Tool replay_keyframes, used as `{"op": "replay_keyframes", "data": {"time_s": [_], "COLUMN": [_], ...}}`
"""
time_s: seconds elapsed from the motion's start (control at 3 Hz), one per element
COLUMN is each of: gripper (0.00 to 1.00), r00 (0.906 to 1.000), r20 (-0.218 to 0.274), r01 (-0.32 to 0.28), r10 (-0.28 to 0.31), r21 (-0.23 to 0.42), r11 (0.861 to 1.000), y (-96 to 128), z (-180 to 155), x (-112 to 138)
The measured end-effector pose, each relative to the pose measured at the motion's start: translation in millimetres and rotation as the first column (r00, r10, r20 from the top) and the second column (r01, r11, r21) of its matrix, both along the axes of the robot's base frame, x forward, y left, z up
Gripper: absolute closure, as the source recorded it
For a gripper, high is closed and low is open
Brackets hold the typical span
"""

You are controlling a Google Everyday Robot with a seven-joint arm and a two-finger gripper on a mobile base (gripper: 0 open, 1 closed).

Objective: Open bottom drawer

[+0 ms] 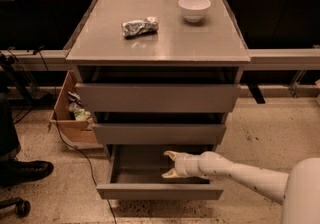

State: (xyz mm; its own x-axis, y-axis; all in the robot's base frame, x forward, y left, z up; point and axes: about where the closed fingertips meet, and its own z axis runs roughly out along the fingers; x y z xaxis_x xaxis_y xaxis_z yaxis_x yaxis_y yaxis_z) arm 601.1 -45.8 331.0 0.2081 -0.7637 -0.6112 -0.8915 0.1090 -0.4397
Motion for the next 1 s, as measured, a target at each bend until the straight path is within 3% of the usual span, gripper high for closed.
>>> {"op": "replay_keyframes", "data": {"time_s": [0.67,1.0], "gripper": [0.88,1.0], "r00": [0.9984,0.9955], "r20": [-0.047,-0.087], "r01": [-0.029,-0.034], "r10": [0.032,0.039], "r21": [0.06,0.058], "r11": [0.998,0.998], "y": [37,46], "z": [-8,-27], "x": [27,34]}}
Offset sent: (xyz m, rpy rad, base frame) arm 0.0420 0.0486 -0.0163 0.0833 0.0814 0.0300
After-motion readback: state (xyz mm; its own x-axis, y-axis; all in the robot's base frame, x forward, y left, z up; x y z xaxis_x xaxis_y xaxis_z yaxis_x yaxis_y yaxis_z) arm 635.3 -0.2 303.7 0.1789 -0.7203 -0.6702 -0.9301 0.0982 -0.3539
